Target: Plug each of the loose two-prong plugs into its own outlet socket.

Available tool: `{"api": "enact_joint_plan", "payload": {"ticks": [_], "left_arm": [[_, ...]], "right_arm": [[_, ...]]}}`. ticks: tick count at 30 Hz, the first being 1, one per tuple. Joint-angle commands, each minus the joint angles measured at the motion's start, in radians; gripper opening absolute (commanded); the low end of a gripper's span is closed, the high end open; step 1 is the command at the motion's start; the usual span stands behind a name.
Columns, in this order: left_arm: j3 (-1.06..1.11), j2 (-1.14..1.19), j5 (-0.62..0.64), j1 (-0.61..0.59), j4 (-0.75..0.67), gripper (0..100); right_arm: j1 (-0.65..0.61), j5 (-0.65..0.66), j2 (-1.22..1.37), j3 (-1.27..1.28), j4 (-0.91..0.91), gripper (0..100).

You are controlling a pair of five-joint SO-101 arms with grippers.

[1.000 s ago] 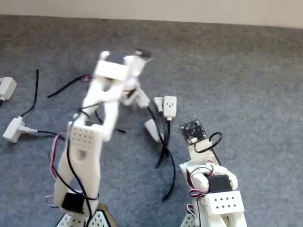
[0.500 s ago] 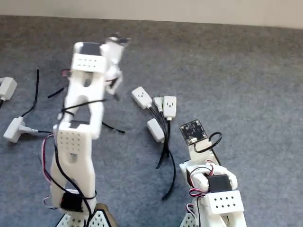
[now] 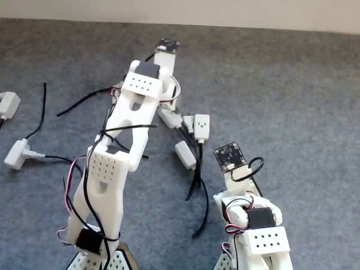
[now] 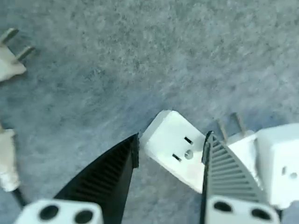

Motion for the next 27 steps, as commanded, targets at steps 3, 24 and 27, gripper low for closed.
{"api": "enact_joint_plan", "payload": {"ticks": [3, 24, 27], "left_arm": [[-0.013, 0.045, 0.049, 0.025, 0.003, 22], [-0.059, 0.045, -0.203, 0.113, 0.376, 0], [-0.054, 0.021, -0.242, 0.059, 0.376, 1]], "right_arm": [[0.012, 0.008, -0.007, -0.008, -0.019, 3.7], [0.008, 0.008, -0.008, -0.005, -0.025, 3.7], [0.008, 0.008, -0.008, -0.002, -0.038, 3.7]]}}
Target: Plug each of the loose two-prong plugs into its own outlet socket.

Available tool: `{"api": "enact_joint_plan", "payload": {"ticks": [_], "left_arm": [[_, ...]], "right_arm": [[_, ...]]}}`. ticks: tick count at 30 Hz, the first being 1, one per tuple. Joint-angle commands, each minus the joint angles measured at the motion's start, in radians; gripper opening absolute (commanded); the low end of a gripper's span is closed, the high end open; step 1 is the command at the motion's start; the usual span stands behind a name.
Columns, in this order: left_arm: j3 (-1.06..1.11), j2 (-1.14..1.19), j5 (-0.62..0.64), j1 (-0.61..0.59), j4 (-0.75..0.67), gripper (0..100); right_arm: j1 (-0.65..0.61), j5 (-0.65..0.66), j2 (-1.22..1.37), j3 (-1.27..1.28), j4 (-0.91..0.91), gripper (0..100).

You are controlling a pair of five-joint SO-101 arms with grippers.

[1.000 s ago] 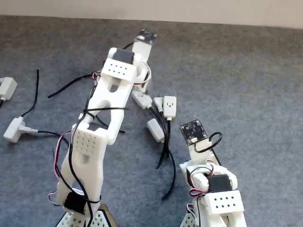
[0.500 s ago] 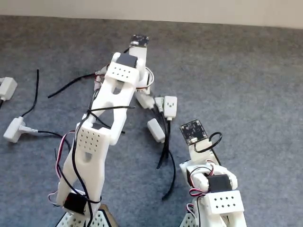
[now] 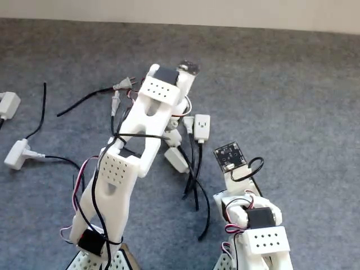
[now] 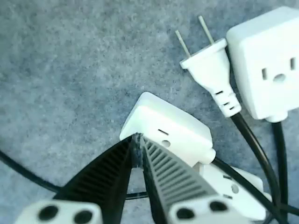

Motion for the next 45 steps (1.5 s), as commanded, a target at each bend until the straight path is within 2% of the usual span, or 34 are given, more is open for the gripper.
{"api": "enact_joint_plan", "payload": {"ticks": [1, 4, 6, 8, 15, 20, 29, 35, 37, 41, 43, 45], "left_arm": [[0.012, -0.045, -0.049, -0.065, 0.021, 1], [0.013, -0.099, -0.020, -0.093, 0.023, 11], [0.013, -0.145, 0.074, -0.102, 0.023, 22], [0.013, -0.193, 0.157, -0.094, 0.023, 30], [0.005, -0.269, 0.605, -0.031, 0.017, 31], [0.010, -0.199, 0.756, -0.024, 0.017, 31], [0.010, 0.051, 0.763, -0.004, 0.018, 31], [0.005, 0.084, 0.755, 0.010, 0.021, 29], [-0.012, 0.073, 0.672, 0.007, 0.020, 23], [-0.039, 0.016, 0.457, -0.051, 0.020, 0], [-0.044, -0.028, 0.393, -0.094, 0.020, 3], [-0.070, -0.074, 0.333, -0.157, 0.018, 1]], "right_arm": [[0.008, 0.008, -0.008, -0.002, -0.030, 3.7], [0.007, 0.008, -0.008, -0.002, -0.030, 3.7], [0.007, 0.008, -0.008, -0.002, -0.030, 3.7], [0.007, 0.008, -0.008, -0.002, -0.030, 3.7], [0.007, 0.008, -0.008, -0.002, -0.030, 3.7], [0.007, 0.008, -0.008, -0.002, -0.030, 3.7], [0.007, 0.008, -0.008, -0.002, -0.030, 3.7], [0.007, 0.008, -0.008, -0.002, -0.030, 3.7], [0.007, 0.008, -0.008, -0.002, -0.030, 3.7], [0.007, 0.008, -0.008, -0.002, -0.030, 3.7], [0.007, 0.008, -0.008, -0.002, -0.030, 3.7], [0.007, 0.008, -0.008, -0.002, -0.030, 3.7]]}}
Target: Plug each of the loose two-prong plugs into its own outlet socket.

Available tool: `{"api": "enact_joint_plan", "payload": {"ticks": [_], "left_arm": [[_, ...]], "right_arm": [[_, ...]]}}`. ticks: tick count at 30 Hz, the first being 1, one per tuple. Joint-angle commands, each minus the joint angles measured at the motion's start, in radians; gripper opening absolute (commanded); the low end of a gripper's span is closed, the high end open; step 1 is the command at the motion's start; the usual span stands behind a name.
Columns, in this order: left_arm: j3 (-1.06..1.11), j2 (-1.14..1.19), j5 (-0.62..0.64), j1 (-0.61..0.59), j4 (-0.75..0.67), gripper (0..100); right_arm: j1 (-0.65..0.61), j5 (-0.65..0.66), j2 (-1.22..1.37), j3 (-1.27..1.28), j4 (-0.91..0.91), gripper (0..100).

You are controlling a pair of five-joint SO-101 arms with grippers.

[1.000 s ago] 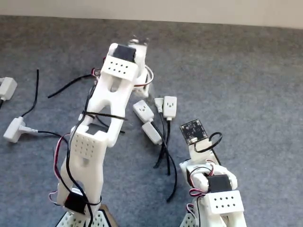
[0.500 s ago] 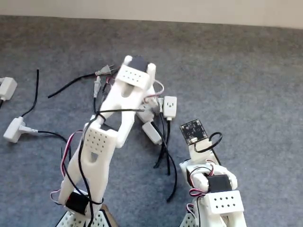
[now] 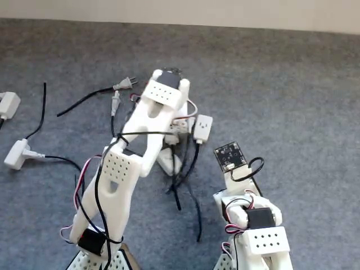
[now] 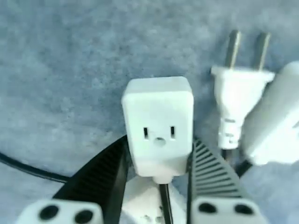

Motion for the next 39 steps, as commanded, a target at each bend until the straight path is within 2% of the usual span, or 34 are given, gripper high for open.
{"api": "enact_joint_plan", "payload": {"ticks": [1, 6, 8, 11, 13, 18, 22, 26, 28, 33, 39], "left_arm": [[-0.079, -0.139, -0.161, -0.143, 0.011, 0], [-0.363, -0.240, -0.451, -0.325, 0.009, 1], [-0.467, -0.280, -0.529, -0.374, 0.017, 1], [-0.407, -0.380, -0.618, -0.429, 0.018, 0], [-0.214, -0.467, -0.726, -0.441, 0.018, 0], [0.536, -0.797, -1.142, -0.383, 0.018, 0], [1.116, -1.119, -1.530, -0.352, 0.012, 0], [1.515, -1.394, -1.800, -0.354, 0.009, 0], [1.669, -1.509, -1.844, -0.351, -0.038, 0], [1.940, -1.676, -1.840, -0.348, -0.224, 1], [2.020, -1.713, -1.835, -0.364, -0.324, 20]], "right_arm": [[0.007, 0.008, -0.008, -0.008, -0.016, 3.7], [0.007, 0.008, -0.008, -0.007, -0.016, 3.7], [0.007, 0.008, -0.008, -0.007, -0.016, 3.7], [0.007, 0.008, -0.008, -0.007, -0.016, 3.7], [0.007, 0.008, -0.008, -0.007, -0.016, 3.7], [0.007, 0.008, -0.008, -0.007, -0.016, 3.7], [0.007, 0.008, -0.008, -0.007, -0.016, 3.7], [0.007, 0.008, -0.008, -0.007, -0.016, 3.7], [0.007, 0.008, -0.008, -0.007, -0.016, 3.7], [0.007, 0.008, -0.008, -0.007, -0.016, 3.7], [0.007, 0.008, -0.008, -0.007, -0.016, 3.7]]}}
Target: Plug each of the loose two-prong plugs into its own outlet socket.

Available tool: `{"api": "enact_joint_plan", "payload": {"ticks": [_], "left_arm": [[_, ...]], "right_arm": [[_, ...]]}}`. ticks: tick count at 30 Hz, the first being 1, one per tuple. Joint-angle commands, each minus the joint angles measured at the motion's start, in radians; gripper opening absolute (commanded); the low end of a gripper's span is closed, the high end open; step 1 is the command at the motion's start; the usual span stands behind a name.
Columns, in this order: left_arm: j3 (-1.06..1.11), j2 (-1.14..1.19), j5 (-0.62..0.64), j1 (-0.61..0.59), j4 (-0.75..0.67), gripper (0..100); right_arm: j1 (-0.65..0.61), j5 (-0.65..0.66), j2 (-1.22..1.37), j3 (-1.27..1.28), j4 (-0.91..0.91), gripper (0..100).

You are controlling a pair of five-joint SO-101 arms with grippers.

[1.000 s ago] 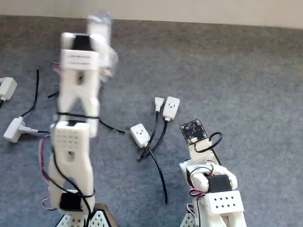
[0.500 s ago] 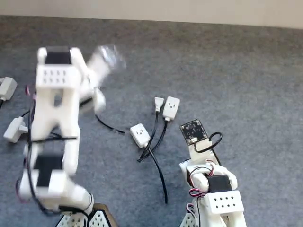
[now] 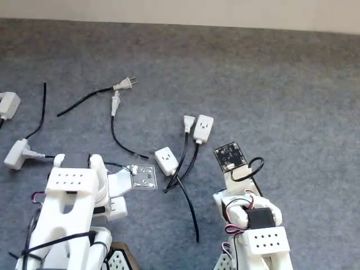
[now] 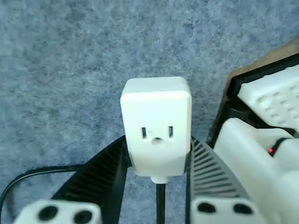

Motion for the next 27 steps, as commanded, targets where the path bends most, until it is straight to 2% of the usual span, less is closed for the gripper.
{"api": "enact_joint_plan", "payload": {"ticks": [1, 8, 13, 19, 22, 27], "left_arm": [[0.007, -0.035, -0.066, -0.007, -0.044, 21], [-0.104, -0.025, -0.064, -0.097, -0.178, 17], [-0.035, -0.025, -0.064, -0.094, -0.206, 16], [0.136, -0.022, 0.060, -0.061, -0.463, 16], [0.186, 0.027, 0.075, -0.021, -0.519, 16], [0.074, 0.203, 0.120, -0.056, -0.641, 16]], "right_arm": [[0.007, 0.008, -0.008, -0.007, -0.016, 3.7], [0.007, 0.008, -0.008, -0.007, -0.016, 3.7], [0.007, 0.008, -0.008, -0.007, -0.016, 3.7], [0.007, 0.008, -0.008, -0.007, -0.016, 3.7], [0.007, 0.008, -0.008, -0.007, -0.016, 3.7], [0.007, 0.008, -0.008, -0.007, -0.016, 3.7]]}}
